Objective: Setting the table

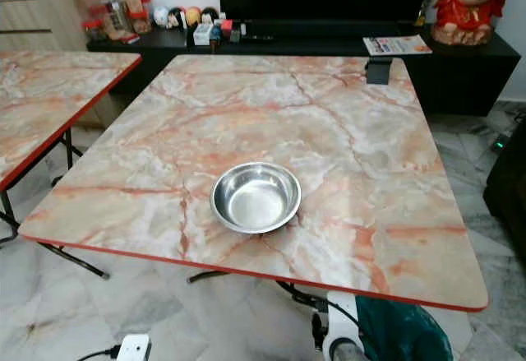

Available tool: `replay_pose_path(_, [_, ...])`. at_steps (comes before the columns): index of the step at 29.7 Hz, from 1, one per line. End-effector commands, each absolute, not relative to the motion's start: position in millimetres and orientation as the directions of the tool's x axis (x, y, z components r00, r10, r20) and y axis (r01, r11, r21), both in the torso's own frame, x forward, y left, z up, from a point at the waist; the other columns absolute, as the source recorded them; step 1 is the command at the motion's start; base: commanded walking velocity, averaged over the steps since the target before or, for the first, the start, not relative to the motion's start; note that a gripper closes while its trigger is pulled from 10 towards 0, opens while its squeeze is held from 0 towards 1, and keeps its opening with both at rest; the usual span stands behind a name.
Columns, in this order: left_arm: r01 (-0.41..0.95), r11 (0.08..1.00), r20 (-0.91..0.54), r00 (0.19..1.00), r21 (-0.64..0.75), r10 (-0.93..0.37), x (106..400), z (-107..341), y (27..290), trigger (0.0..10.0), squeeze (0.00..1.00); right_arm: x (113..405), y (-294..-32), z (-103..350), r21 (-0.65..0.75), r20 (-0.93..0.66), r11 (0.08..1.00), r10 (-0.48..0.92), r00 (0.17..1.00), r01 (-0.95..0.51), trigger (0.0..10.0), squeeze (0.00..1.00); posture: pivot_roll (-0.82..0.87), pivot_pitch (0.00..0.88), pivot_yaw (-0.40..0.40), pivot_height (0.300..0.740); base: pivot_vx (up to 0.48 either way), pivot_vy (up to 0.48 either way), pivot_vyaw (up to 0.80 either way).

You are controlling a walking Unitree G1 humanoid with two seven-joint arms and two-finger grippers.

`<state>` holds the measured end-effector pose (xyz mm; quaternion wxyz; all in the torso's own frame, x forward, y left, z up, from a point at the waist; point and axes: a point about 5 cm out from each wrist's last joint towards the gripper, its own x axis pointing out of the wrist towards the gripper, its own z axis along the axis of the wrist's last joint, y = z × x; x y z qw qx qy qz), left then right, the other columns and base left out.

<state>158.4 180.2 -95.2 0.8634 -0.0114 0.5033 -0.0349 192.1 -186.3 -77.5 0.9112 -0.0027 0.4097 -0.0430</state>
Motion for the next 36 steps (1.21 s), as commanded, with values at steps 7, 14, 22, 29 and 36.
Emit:
replay_pose_path(7, [0.141,0.990,-0.868,0.490,-0.009,-0.078,165,-93,178,10.0,0.00,186,-188,-80,-0.042,-0.754,0.995,-0.089,0.650,0.088,10.0,0.00,-0.05,0.000,0.078,0.740,0.000,0.000,0.00])
replay_pose_path(14, [0.070,0.997,-0.860,0.511,0.023,-0.016,167,-92,188,10.0,0.00,189,-188,-79,-0.035,-0.752,0.995,-0.091,0.653,0.099,10.0,0.00,-0.04,0.000,0.066,0.740,0.000,0.176,0.00])
replay_pose_path(22, [-0.097,0.994,-0.803,0.589,0.045,0.094,178,-83,205,10.0,0.00,189,-186,-79,-0.039,-0.764,0.996,-0.079,0.640,0.077,10.0,0.00,-0.02,0.000,0.054,0.740,0.000,0.397,0.00])
replay_pose_path(29, [-0.150,0.988,-0.785,0.609,0.029,0.115,181,-81,207,10.0,0.00,192,-183,-79,-0.041,-0.766,0.997,-0.072,0.639,0.064,10.0,0.00,0.00,0.000,0.055,0.740,0.000,0.406,0.00])
replay_pose_path(36, [-0.163,0.986,-0.781,0.613,0.028,0.123,182,-80,208,10.0,0.00,192,-181,-79,-0.028,-0.766,0.996,-0.074,0.638,0.081,10.0,0.00,-0.01,0.005,0.061,0.740,0.000,0.411,0.00])
